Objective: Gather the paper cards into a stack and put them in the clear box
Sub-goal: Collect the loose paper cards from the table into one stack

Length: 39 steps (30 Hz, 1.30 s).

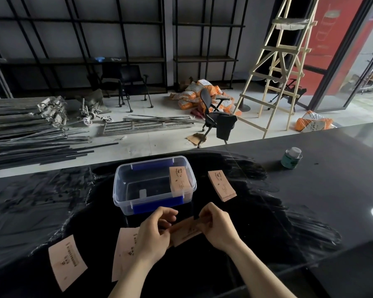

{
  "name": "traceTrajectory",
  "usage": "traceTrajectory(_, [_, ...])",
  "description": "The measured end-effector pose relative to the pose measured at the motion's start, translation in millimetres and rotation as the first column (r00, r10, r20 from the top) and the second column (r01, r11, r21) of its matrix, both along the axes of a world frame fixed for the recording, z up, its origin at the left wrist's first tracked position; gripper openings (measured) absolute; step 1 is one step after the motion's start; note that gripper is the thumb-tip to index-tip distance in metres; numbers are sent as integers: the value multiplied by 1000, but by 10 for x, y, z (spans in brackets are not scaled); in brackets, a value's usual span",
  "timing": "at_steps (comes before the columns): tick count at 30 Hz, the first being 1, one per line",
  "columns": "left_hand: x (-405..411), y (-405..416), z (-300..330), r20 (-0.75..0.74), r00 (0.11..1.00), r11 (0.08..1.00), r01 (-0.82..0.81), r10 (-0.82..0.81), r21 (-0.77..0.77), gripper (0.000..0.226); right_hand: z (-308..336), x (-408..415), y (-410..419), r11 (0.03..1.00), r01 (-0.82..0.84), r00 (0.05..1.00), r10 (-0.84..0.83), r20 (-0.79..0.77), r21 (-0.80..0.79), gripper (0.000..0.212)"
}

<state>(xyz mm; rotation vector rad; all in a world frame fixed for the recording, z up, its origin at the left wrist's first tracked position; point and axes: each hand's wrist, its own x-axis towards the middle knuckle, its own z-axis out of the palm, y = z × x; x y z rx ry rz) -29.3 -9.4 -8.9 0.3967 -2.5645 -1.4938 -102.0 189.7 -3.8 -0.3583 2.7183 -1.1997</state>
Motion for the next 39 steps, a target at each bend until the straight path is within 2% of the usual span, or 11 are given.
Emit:
traceTrajectory(5, [-2, -1, 21, 12, 999, 999, 50, -50, 17, 59, -72, 41, -55, 993, -105, 990, 109, -94, 45, 48])
traceTrajectory(10, [104, -20, 71, -75, 989, 988, -125, 131, 86, 48, -76, 38, -73, 989, -138, 971, 146, -192, 57, 25])
traceTrajectory(13, [277, -212, 58, 22, 932, 891, -338, 361, -304, 17, -67, 6, -86, 986, -154, 965, 165, -205, 68, 22])
traceTrajectory(15, [366, -341, 22, 226, 875, 807, -259, 429, -531, 52, -52, 6, -112, 981, -173, 960, 187, -208, 83, 22])
traceTrajectory(17, [406, -391, 5, 361, 823, 791, -162, 438, -590, 81, -49, -6, -138, 978, -188, 959, 202, -198, 89, 23])
traceTrajectory(19, [406, -392, 6, 400, 805, 802, -147, 437, -579, 91, -46, -20, -158, 973, -211, 959, 225, -172, 99, 23])
traceTrajectory(23, [407, -383, 12, 302, 838, 841, -291, 454, -457, 82, -22, -42, -168, 965, -238, 954, 254, -160, 109, 23])
traceTrajectory(28, [380, -407, 44, 386, 830, 883, -244, 404, -400, 69, -10, -27, -177, 963, -250, 955, 263, -140, 100, 22])
traceTrajectory(33, [341, -456, 98, 70, 921, 918, -373, 384, -134, 46, -15, -38, -141, 953, -281, 948, 294, -120, 117, 23])
traceTrajectory(35, [284, -462, 147, -21, 942, 938, -335, 335, -83, 48, -10, -50, -146, 953, -282, 949, 294, -113, 113, 24])
traceTrajectory(39, [127, -322, 207, -10, 997, 995, -79, 79, -58, 37, -27, -5, -207, 960, -266, 951, 277, -136, 91, 29])
